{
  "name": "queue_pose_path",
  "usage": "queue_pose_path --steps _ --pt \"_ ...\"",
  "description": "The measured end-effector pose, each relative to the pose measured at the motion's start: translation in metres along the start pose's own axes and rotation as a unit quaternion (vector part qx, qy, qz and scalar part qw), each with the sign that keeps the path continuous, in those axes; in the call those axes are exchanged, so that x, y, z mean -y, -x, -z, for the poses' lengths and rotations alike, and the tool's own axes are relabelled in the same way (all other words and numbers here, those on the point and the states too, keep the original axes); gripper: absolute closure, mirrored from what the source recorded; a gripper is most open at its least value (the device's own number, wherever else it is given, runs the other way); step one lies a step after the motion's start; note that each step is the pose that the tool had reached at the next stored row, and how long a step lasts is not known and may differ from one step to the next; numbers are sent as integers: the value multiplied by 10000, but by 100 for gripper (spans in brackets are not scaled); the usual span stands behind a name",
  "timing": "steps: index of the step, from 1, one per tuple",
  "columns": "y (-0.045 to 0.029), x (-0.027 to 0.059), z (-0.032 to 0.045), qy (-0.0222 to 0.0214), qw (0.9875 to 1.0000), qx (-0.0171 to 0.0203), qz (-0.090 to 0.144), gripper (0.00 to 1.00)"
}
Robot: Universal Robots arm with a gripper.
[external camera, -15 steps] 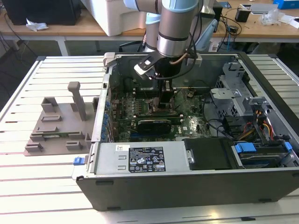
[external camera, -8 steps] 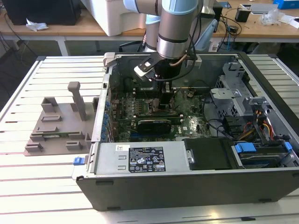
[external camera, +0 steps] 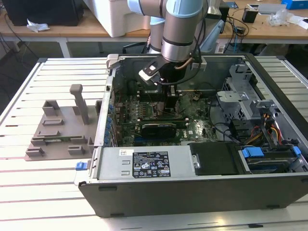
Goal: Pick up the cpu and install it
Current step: 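Place the cpu into insertion slot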
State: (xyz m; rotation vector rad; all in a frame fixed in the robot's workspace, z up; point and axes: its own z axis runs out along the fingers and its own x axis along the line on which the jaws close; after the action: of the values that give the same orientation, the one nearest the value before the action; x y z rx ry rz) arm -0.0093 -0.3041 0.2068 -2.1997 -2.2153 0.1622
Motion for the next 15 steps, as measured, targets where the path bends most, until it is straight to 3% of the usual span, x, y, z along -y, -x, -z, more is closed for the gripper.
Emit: queue_pose_path --steps 15 --pt "-11 -16 -84 0 10000 0 -8 45"
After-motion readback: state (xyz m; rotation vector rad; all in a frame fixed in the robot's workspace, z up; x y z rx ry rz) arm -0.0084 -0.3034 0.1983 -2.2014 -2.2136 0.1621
